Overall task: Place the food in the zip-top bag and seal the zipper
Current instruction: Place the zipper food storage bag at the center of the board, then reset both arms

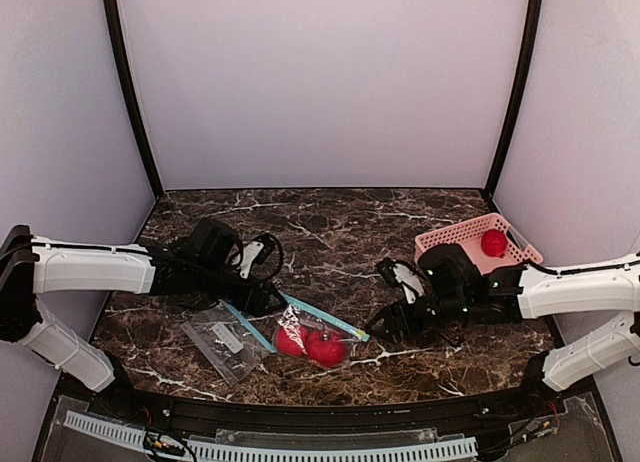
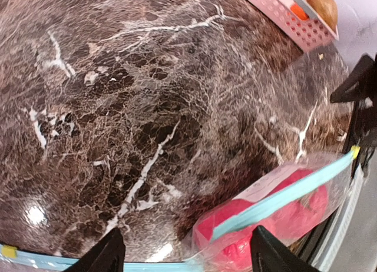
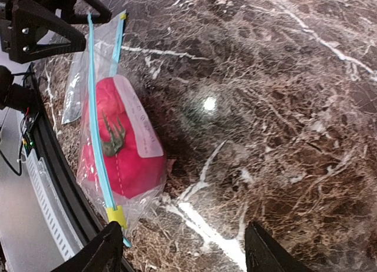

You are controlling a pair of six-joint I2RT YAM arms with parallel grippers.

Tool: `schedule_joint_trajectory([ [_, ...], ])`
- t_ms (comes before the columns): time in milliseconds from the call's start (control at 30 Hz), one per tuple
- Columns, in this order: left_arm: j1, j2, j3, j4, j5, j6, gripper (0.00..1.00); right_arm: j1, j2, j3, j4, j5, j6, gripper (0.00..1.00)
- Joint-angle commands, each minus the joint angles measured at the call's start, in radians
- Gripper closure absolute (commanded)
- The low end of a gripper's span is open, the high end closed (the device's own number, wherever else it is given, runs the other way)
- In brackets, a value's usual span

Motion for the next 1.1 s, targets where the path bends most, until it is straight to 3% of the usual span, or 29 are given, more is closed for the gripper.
schedule_joint_trajectory([
  [0,0.014,-0.014,0.045,0.029,-0.065,-0.038,0.21,-0.046,-0.023,0.066,-0.02,0.114,0.039,0.25],
  [67,0.04,-0.042,0.034,0.023,-0.084,-0.052,0.11,-0.087,-0.047,0.077,-0.035,0.121,0.029,0.19],
  [233,0.152,-0.145,-0.025,-0.013,-0.065,-0.074,0.05,-0.22,-0.1,0.11,-0.116,0.12,-0.024,0.04],
  [500,0.479,-0.362,-0.085,-0.182,0.002,-0.036,0.03,-0.535,-0.196,0.107,-0.222,0.081,-0.105,0.01],
  [633,0.592,-0.489,-0.061,-0.281,-0.006,0.015,0.01,-0.644,-0.289,0.084,-0.242,0.133,-0.147,0.01],
  [900,0.602,-0.767,-0.03,-0.407,-0.396,0.127,0.01,-0.685,-0.517,-0.028,-0.171,0.235,-0.218,0.01],
  [1067,0.601,-0.911,-0.074,-0.42,-0.456,0.155,0.01,-0.685,-0.66,-0.105,-0.094,0.236,-0.235,0.01],
])
